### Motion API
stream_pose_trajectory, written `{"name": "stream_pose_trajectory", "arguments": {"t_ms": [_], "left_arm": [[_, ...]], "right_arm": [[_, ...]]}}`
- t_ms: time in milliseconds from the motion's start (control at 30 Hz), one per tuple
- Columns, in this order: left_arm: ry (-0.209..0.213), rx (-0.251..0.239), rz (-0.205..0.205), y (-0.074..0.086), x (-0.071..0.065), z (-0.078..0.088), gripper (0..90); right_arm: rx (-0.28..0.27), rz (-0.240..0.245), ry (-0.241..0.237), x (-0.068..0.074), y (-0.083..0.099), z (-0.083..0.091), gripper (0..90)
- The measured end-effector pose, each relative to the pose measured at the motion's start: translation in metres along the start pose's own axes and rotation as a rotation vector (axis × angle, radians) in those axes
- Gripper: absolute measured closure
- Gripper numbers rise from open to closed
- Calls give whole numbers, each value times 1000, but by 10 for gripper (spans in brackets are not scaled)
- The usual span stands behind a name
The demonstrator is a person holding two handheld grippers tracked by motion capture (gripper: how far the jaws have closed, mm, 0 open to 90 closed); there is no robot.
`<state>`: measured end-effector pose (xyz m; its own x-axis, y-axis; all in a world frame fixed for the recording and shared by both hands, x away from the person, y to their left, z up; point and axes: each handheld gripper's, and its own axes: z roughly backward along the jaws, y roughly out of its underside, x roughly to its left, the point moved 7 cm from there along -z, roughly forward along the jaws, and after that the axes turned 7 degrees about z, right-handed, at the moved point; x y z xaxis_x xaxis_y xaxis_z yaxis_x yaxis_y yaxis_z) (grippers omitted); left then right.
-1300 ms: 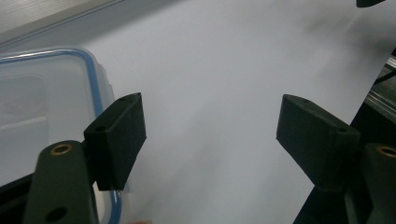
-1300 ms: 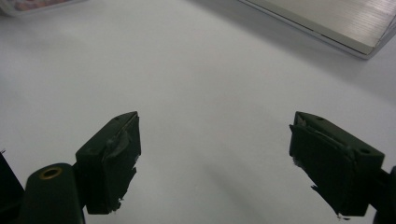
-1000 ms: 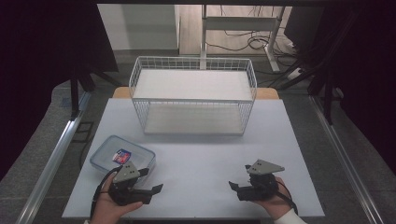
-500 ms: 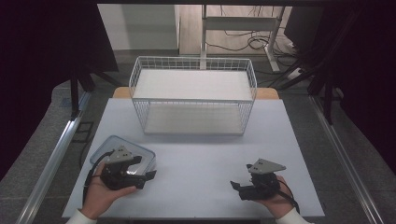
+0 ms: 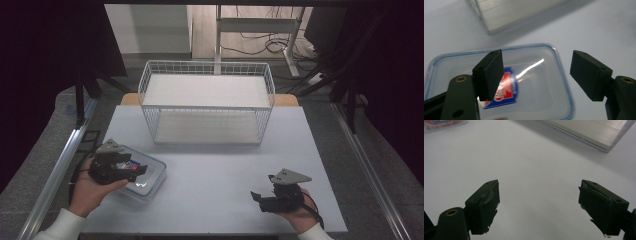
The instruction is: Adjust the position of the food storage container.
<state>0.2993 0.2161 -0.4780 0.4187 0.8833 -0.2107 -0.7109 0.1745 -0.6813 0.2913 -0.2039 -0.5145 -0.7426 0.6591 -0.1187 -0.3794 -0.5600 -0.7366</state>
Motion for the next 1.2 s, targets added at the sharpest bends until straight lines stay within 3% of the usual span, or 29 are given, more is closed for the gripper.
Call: {"name": "stream_pose_trajectory", "arguments": {"t_ms": [200, 300, 333, 367, 500, 667, 733, 933, 1000, 1067, 1200], "left_arm": [[-19, 4, 32, -1, 21, 0, 305], [-58, 20, 63, -1, 47, 0, 374], [-58, 20, 63, -1, 47, 0, 396], [-69, 23, 78, 0, 55, 0, 396], [-110, 28, 112, 2, 85, 3, 529], [-147, 38, 130, 5, 103, 3, 606], [-154, 56, 161, 9, 117, 3, 676], [-177, 114, 184, 19, 133, 1, 860], [-187, 135, 191, 24, 137, -1, 888], [-223, 171, 197, 32, 145, -2, 900], [-218, 208, 217, 45, 154, -4, 900]], "right_arm": [[8, -2, 2, 0, 2, -1, 173], [8, -2, 6, 0, 1, -1, 173], [8, -2, 6, 0, 1, -1, 173], [8, -3, 5, 0, 1, -1, 173], [14, -1, 5, -1, 3, -3, 173], [23, -2, 6, -1, 4, -4, 173], [25, 3, 6, 0, 4, -4, 173], [34, 4, 5, 0, 5, -5, 173], [35, 3, 6, 0, 6, -6, 173], [39, 2, 7, 0, 6, -6, 173], [44, 4, 9, 1, 7, -6, 173]]}}
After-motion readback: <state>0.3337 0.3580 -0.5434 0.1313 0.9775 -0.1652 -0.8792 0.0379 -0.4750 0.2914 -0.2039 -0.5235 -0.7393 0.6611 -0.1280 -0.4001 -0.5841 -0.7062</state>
